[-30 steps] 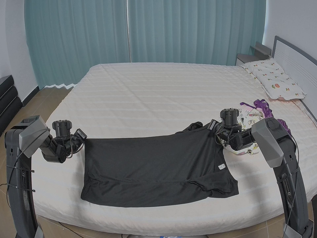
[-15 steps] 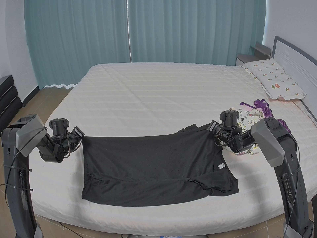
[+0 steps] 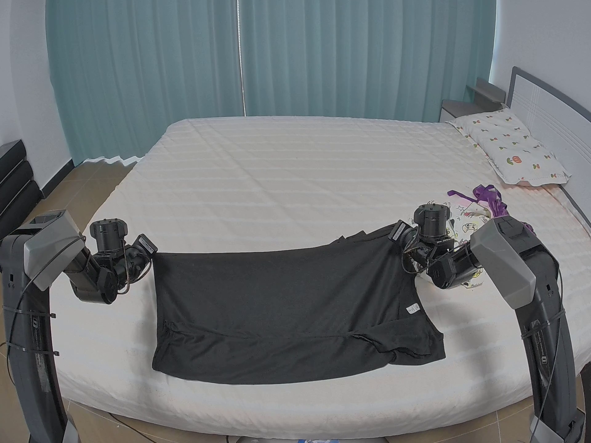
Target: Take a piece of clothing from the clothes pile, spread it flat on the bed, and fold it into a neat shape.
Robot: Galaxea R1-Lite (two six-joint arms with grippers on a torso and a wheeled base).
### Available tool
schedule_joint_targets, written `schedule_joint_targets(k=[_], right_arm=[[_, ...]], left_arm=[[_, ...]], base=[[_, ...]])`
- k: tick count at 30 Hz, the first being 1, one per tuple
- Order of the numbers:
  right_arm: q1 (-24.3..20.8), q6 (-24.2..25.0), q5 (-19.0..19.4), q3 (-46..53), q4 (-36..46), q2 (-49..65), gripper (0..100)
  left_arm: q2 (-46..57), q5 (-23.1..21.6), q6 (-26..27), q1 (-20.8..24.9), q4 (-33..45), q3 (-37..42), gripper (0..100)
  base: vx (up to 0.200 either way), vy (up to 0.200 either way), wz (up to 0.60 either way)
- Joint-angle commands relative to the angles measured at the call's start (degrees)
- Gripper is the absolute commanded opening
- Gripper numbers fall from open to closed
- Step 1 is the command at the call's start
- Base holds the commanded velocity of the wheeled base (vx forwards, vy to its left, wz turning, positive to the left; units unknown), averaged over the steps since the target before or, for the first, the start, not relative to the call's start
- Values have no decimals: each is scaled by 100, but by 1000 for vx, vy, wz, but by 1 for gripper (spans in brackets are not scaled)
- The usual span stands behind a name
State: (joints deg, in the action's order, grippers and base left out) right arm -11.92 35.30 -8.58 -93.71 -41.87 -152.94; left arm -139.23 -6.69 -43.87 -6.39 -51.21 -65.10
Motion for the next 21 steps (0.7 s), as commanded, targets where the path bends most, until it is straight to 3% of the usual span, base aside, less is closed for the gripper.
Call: schedule_joint_targets(k=[1,21], right_arm=[[85,-6,41,195,-22,203,0],[58,-32,41,327,-110,212,0]], left_arm=[[19,10,204,32,6,15,0],[476,80,292,15,-29,516,0]], base=[[0,0,0],[0,0,0]])
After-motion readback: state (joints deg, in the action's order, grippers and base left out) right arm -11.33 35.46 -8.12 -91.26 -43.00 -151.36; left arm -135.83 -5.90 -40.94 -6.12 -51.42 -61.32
